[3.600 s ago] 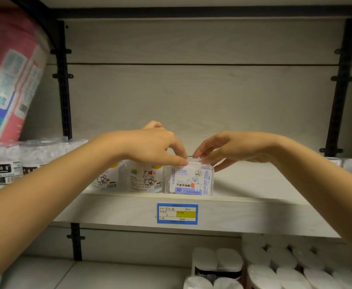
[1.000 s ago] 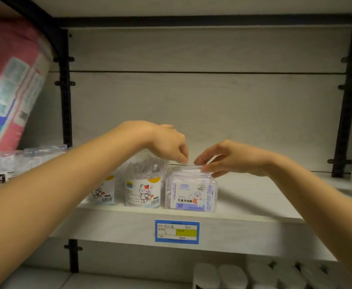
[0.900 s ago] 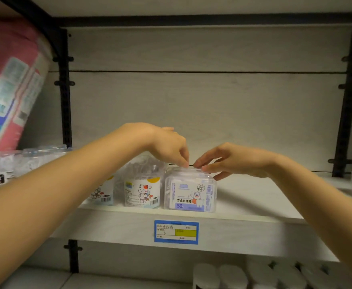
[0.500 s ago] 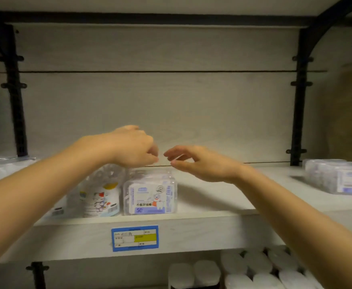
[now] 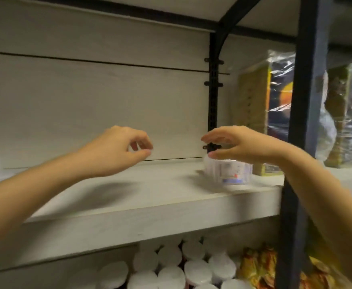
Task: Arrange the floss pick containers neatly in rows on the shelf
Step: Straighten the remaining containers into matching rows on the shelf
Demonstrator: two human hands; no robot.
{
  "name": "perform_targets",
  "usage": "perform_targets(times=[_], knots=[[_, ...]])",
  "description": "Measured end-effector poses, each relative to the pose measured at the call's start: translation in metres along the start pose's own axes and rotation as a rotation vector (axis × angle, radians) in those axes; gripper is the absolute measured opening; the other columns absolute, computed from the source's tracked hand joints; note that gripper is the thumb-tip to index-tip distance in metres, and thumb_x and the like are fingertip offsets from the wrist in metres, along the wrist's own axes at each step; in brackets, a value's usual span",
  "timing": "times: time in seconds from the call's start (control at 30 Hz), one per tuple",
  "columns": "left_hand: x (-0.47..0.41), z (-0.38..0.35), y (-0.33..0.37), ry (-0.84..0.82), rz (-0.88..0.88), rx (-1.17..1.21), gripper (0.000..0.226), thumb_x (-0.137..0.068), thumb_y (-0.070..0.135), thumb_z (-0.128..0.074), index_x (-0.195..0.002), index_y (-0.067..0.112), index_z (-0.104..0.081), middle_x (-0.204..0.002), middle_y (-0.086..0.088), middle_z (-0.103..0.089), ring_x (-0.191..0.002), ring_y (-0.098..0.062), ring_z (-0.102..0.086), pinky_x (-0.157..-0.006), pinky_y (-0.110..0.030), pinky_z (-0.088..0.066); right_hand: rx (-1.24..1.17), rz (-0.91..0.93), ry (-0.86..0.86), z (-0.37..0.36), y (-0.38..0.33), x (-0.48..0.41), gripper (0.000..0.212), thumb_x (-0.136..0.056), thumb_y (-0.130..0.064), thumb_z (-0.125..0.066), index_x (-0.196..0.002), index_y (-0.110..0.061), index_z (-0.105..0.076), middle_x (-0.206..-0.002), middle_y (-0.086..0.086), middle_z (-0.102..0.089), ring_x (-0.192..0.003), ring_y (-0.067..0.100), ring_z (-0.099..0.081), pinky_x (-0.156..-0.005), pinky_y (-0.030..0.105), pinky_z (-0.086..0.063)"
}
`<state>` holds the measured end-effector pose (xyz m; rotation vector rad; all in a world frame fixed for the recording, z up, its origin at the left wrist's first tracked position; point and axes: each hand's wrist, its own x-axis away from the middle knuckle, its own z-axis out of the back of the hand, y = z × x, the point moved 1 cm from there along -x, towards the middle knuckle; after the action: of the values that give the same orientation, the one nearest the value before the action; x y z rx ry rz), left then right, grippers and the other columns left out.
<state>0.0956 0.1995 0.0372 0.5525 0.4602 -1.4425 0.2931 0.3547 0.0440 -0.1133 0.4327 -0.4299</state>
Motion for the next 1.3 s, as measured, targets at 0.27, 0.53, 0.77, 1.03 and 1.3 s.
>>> perform_targets(times=[0.27, 0.53, 0.77, 1.03, 1.3], knots=[[-0.061, -0.071, 0.065, -0.188, 0.124, 0.224, 0.030, -0.087, 0.023, -0.062, -0.115, 0.012, -0.063, -0.108, 0.000, -0.065, -0.098, -0.017, -0.061, -0.071, -0.013, -0.044, 0.409, -0.112, -0.319, 0.011, 0.059, -0.016, 0.062, -0.069, -0.046, -0.075, -0.121, -0.018, -0.055, -0.118, 0.002, -0.062, -0.103, 0.022, -0.059, -0.094, 0.039, -0.048], [-0.076, -0.090, 0.069, -0.275, 0.243, 0.297, 0.039, -0.094, 0.019, -0.051, -0.132, 0.014, -0.051, -0.126, -0.001, -0.058, -0.096, -0.009, -0.051, -0.077, -0.014, -0.036, 0.465, -0.095, -0.376, 0.006, 0.061, -0.026, 0.067, -0.068, -0.042, -0.077, -0.124, -0.015, -0.053, -0.117, 0.004, -0.058, -0.102, 0.023, -0.056, -0.092, 0.036, -0.047], [-0.078, -0.098, 0.072, -0.335, 0.266, 0.421, 0.034, -0.094, 0.021, -0.052, -0.126, 0.011, -0.054, -0.088, 0.011, -0.056, -0.078, 0.000, -0.052, -0.070, -0.009, -0.042, 0.401, -0.067, -0.354, 0.003, 0.067, -0.025, 0.081, -0.061, -0.041, -0.083, -0.126, -0.023, -0.038, -0.116, 0.003, -0.056, -0.099, 0.023, -0.057, -0.091, 0.040, -0.049], [-0.083, -0.097, 0.073, -0.451, 0.191, 0.433, 0.034, -0.092, 0.017, -0.056, -0.126, 0.016, -0.052, -0.124, -0.003, -0.056, -0.110, -0.019, -0.055, -0.095, -0.027, -0.044, 0.348, 0.005, -0.304, 0.008, 0.066, -0.012, 0.064, -0.066, -0.033, -0.081, -0.117, -0.029, -0.044, -0.118, 0.001, -0.055, -0.100, 0.021, -0.054, -0.091, 0.038, -0.049], [-0.064, -0.055, 0.050, -0.282, 0.217, 0.383, 0.026, -0.091, 0.011, -0.055, -0.117, 0.008, -0.058, -0.110, -0.007, -0.064, -0.095, -0.012, -0.056, -0.079, -0.011, -0.044, 0.138, 0.075, -0.019, 0.024, 0.057, 0.017, 0.047, -0.073, -0.030, -0.075, -0.115, -0.026, -0.053, -0.113, -0.003, -0.060, -0.097, 0.018, -0.058, -0.088, 0.036, -0.052]])
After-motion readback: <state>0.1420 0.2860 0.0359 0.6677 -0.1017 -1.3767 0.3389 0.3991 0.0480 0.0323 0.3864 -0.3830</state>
